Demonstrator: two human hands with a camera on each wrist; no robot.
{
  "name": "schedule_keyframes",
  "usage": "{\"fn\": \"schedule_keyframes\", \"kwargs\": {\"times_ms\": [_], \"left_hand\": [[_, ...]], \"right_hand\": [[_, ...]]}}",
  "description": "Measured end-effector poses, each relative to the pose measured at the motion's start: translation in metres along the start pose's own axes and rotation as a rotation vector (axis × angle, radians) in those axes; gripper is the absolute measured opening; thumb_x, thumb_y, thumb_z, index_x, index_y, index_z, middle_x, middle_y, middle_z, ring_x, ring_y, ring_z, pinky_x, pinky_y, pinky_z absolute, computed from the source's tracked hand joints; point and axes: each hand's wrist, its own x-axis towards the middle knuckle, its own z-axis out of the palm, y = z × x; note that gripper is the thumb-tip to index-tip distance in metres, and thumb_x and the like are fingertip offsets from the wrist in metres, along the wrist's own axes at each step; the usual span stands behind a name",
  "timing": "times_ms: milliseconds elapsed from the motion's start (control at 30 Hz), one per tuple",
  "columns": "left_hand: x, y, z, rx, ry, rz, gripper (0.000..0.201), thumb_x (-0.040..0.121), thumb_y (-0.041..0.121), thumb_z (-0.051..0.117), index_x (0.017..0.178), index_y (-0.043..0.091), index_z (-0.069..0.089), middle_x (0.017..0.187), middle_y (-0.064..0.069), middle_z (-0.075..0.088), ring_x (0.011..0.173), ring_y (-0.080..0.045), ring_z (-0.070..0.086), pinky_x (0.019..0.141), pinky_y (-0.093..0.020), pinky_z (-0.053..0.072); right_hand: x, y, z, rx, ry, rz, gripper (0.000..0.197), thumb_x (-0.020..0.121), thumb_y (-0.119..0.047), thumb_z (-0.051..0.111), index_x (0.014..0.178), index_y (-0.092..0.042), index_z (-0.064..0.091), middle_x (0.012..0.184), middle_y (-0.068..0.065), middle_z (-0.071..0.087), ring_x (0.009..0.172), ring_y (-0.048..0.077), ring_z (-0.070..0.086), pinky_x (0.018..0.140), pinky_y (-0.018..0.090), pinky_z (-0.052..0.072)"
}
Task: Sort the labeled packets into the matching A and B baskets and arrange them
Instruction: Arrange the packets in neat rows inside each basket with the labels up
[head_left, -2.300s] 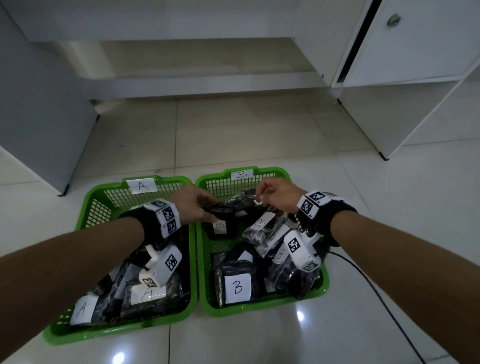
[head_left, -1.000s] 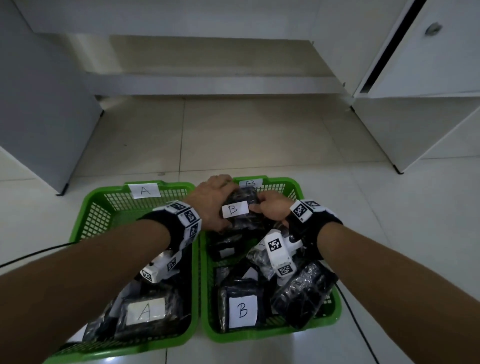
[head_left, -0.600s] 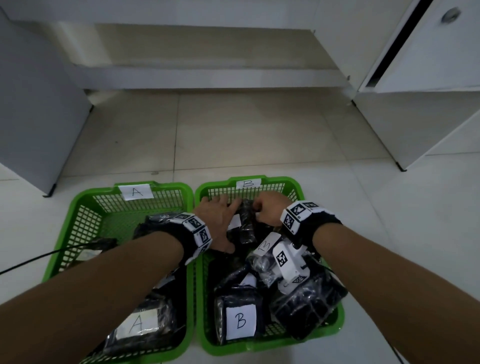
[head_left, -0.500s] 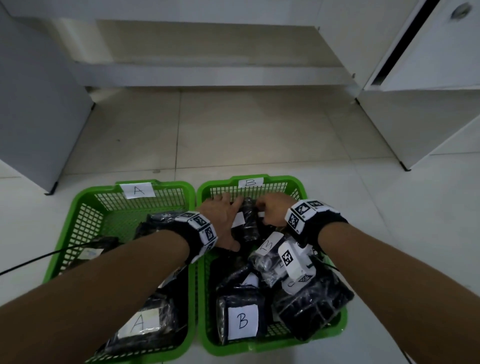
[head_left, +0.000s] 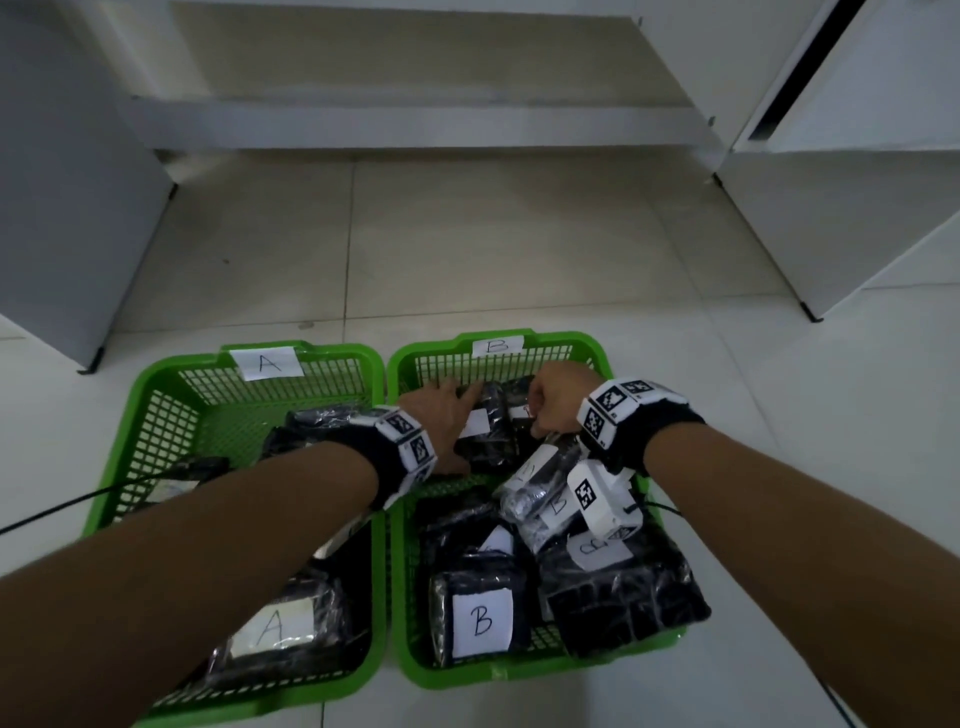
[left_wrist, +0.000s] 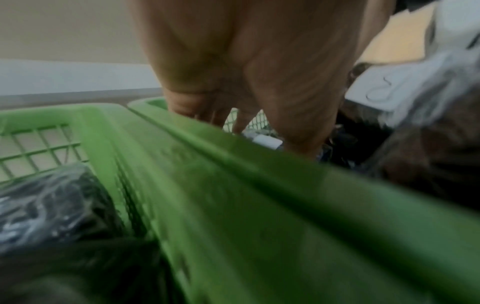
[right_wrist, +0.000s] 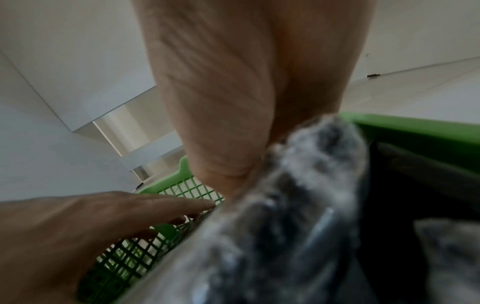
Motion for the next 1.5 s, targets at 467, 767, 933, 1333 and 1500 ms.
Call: {"fn": "schedule_keyframes", "kwargs": {"times_ms": [467, 767, 933, 1333, 1500], "left_hand": [[-0.068, 0.018, -0.025, -0.291, -0.173, 0.198, 0.048, 0.068, 0.051, 0.083, 0.103, 0.020, 0.068, 0.097, 0.004, 0.070, 0.089, -0.017, 0.065, 0.078, -0.033, 0.056], [-0.092, 0.001, -0.057, -0.642, 0.152, -0.104, 0.022, 0.091, 0.025, 0.061, 0.084, 0.004, 0.064, 0.074, -0.005, 0.059, 0.064, -0.017, 0.056, 0.045, -0.022, 0.040], [-0.107, -0.005, -0.070, -1.253, 0.137, -0.211, 0.021, 0.089, 0.001, 0.054, 0.109, -0.004, 0.058, 0.097, -0.018, 0.065, 0.081, -0.031, 0.068, 0.055, -0.037, 0.061], [-0.098, -0.014, -0.041, -1.714, 0.300, -0.424, 0.006, 0.089, 0.002, 0.058, 0.095, 0.001, 0.057, 0.102, -0.023, 0.064, 0.082, -0.033, 0.066, 0.049, -0.035, 0.059], [-0.087, -0.018, -0.031, -1.716, 0.438, -0.531, 0.016, 0.078, 0.009, 0.070, 0.091, 0.000, 0.066, 0.086, -0.018, 0.071, 0.071, -0.031, 0.069, 0.054, -0.032, 0.058]], "right_hand": [[-0.056, 0.000, -0.020, 0.149, 0.223, -0.053, 0.016, 0.086, -0.023, 0.070, 0.100, -0.018, 0.076, 0.106, -0.001, 0.070, 0.099, 0.019, 0.063, 0.084, 0.030, 0.052], [-0.108, -0.008, -0.004, -0.029, 0.145, -0.290, 0.041, 0.088, -0.028, 0.066, 0.128, -0.020, 0.064, 0.125, 0.001, 0.060, 0.110, 0.019, 0.056, 0.087, 0.031, 0.047], [-0.107, -0.005, 0.009, -0.274, 0.156, -0.319, 0.047, 0.092, -0.049, 0.054, 0.136, -0.031, 0.060, 0.105, 0.000, 0.051, 0.109, 0.017, 0.042, 0.100, 0.041, 0.038], [-0.093, 0.014, -0.007, -0.080, 0.129, -0.281, 0.016, 0.092, -0.024, 0.070, 0.107, -0.022, 0.076, 0.092, -0.012, 0.068, 0.086, 0.010, 0.062, 0.079, 0.028, 0.050], [-0.084, 0.012, -0.010, 0.034, 0.184, -0.225, 0.010, 0.093, -0.027, 0.070, 0.091, -0.019, 0.076, 0.092, -0.009, 0.068, 0.088, 0.012, 0.065, 0.077, 0.028, 0.050]]}}
